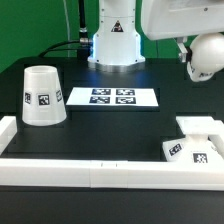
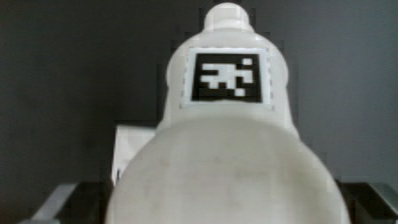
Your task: Assemble lamp
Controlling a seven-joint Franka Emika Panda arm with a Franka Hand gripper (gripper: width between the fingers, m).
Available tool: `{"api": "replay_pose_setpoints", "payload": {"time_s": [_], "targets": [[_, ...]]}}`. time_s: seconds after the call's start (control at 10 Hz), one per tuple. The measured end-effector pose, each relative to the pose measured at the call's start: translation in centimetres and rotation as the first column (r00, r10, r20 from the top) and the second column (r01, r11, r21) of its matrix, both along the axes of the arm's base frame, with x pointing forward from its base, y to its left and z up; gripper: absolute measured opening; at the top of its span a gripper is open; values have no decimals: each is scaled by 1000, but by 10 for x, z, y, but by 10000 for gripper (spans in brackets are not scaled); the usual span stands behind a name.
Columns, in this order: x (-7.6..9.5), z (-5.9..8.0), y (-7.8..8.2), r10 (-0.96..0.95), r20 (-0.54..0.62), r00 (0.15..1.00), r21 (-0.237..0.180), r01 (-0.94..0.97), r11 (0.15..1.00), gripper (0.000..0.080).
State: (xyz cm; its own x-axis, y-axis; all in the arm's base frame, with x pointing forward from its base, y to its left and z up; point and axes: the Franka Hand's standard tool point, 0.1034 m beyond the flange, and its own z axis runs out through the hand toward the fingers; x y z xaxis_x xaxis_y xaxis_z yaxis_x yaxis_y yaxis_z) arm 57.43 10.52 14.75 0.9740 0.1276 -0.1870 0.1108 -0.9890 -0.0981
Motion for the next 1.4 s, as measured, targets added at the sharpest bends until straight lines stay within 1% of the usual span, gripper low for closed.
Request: {"api": "replay_pose_setpoints", "payload": {"time_s": [0.1,0.2,0.3,0.4,0.5,0.6,0.7,0.8,0.9,1.0,1.1,1.4], "targets": [[6,0,-1,-9,92,996,5,9,1000,579],[6,-1,-2,-15,156,988,8,14,1000,579],[6,-3,-3,-19,193,981,10,18,1000,579],[15,0,-4,-11,272,962,13,8,1000,579],[24,8,-7,5,351,936,13,-11,1000,579],[33,19,-11,35,411,911,2,-39,999,579],[40,24,-11,36,454,890,2,-41,999,579],[43,23,-12,18,555,832,11,-29,1000,579],[42,21,-14,12,610,792,12,-24,1000,579],[40,19,-16,9,644,765,12,-22,1000,579],[40,17,-16,18,643,766,7,-30,1000,579],[45,14,-18,130,651,748,-51,-127,991,579]]}}
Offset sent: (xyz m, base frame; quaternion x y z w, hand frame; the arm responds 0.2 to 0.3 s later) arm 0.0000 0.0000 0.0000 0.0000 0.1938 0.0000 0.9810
